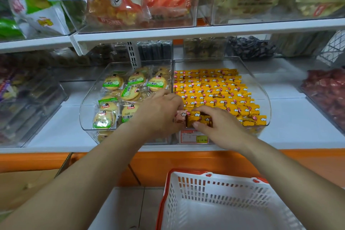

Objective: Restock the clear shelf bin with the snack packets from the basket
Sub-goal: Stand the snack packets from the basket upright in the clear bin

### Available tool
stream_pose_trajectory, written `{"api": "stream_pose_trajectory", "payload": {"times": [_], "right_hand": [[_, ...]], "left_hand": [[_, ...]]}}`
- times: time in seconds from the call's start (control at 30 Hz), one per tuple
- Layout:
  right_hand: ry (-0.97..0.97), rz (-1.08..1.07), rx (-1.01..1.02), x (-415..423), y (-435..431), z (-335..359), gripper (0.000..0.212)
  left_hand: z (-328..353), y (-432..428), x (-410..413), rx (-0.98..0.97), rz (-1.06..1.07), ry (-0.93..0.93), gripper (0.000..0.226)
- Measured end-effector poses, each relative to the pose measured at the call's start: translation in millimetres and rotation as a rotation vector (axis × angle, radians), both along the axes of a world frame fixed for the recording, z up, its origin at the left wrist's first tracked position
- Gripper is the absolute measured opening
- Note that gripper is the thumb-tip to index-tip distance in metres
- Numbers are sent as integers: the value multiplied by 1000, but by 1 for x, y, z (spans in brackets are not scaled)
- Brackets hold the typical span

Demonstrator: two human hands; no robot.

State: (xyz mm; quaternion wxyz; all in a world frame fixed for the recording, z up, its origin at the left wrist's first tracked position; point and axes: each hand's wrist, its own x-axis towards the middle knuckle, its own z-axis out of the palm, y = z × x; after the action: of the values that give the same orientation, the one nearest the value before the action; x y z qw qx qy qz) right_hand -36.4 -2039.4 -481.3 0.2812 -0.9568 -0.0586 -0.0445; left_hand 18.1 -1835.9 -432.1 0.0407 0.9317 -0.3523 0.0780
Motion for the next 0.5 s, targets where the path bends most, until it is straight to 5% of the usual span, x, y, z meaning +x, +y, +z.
{"api": "stream_pose_trajectory", "payload": {"times": [0.5], "right_hand": [[-136, 41, 242, -5, 1, 1, 29]], "left_hand": [[5, -7, -6, 12, 44, 45, 48]]}}
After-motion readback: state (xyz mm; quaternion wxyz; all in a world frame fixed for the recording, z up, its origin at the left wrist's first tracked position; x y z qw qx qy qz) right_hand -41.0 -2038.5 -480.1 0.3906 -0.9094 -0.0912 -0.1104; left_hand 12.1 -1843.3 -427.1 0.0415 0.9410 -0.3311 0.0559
